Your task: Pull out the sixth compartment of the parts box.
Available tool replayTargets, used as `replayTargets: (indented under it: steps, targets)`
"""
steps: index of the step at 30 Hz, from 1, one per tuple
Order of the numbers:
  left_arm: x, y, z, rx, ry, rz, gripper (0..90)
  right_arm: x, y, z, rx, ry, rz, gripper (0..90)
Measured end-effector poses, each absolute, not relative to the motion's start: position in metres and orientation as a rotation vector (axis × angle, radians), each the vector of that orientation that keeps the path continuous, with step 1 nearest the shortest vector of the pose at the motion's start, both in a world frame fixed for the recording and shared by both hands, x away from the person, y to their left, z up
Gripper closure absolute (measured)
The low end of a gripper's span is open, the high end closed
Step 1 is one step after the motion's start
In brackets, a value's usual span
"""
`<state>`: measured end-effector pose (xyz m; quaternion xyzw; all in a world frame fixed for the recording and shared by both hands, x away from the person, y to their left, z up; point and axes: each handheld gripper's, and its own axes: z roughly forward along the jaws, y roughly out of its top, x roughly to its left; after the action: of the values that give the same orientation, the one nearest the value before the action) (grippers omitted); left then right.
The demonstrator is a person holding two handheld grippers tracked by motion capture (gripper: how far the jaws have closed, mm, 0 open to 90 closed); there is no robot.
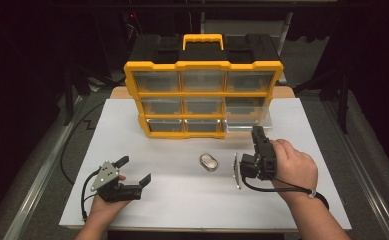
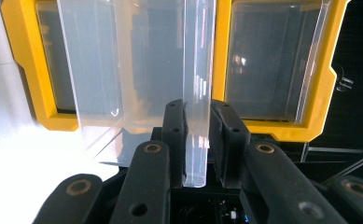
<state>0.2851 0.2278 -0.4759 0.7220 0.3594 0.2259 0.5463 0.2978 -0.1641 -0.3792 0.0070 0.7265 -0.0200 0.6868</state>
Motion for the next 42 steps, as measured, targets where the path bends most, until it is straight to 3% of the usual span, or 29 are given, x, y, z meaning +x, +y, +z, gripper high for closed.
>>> replayTargets:
  steps: [18, 30, 42]
  targets:
    - [0.285, 0.227, -0.476, 1.714, 0.849, 0.530, 0.2, 0.299, -0.162, -0.379, 0.022, 1.625, -0.052, 76.7]
    - [0.284, 0.228, -0.476, 1.703, 0.856, 0.533, 0.2, 0.283, -0.163, -0.385, 0.039, 1.685, -0.014, 56.5]
    - [0.284, 0.229, -0.477, 1.712, 0.857, 0.530, 0.2, 0.274, -0.157, -0.419, -0.007, 1.756, 0.017, 50.6]
